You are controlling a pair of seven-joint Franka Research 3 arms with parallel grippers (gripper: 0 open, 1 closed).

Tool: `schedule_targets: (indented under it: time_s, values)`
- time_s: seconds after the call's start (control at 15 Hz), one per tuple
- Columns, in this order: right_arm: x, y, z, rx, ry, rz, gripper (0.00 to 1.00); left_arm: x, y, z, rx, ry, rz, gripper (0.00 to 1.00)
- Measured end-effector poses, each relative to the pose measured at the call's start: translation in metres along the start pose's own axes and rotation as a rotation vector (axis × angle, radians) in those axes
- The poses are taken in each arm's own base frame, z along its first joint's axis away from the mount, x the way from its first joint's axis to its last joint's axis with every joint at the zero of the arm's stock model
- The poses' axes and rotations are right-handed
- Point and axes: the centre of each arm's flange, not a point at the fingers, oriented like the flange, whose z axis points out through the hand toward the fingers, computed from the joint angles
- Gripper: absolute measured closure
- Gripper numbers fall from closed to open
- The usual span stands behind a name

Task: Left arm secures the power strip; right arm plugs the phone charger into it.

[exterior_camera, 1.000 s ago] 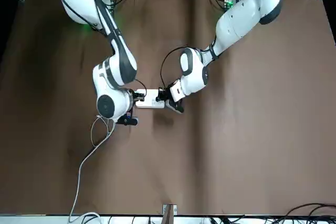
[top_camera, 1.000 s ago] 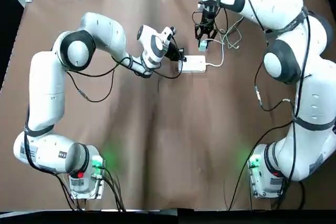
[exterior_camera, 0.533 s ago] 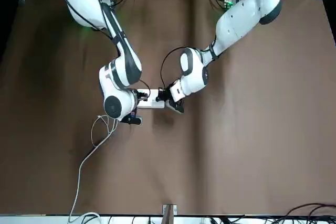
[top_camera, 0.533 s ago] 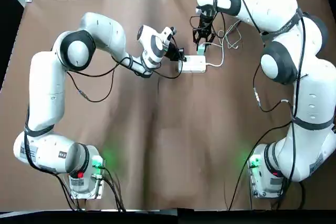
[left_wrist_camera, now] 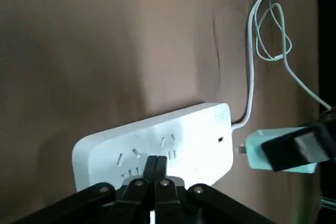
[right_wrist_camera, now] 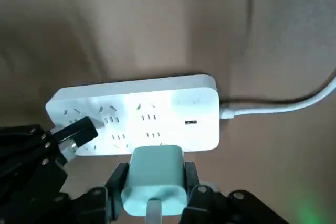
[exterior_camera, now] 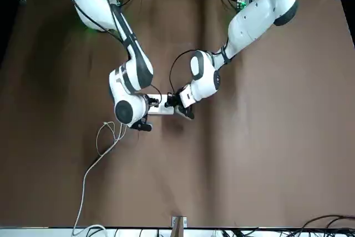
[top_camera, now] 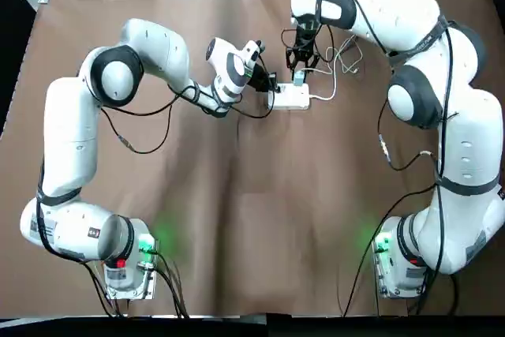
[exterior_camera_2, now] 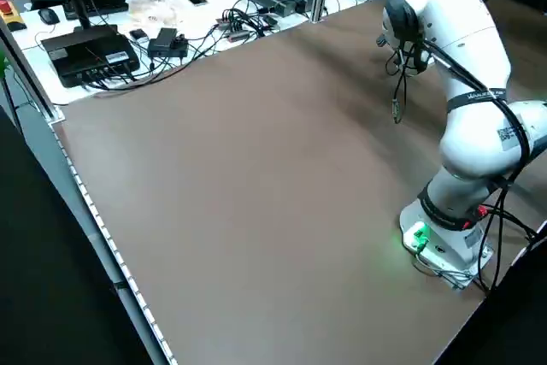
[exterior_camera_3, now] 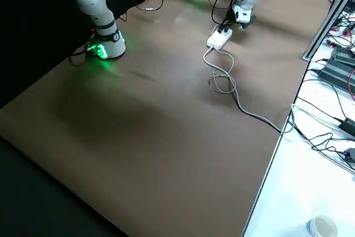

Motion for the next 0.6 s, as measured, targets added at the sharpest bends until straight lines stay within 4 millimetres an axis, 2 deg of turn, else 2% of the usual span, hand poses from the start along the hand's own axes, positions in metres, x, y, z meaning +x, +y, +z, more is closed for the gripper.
schedule_targets:
  time_s: [0.6]
  values:
    - [-0.009, -0.022, 0.019, -0.013, 0.013, -0.029, 0.52, 0.000, 0.000, 0.000, 0.000, 0.001, 0.000, 0.99]
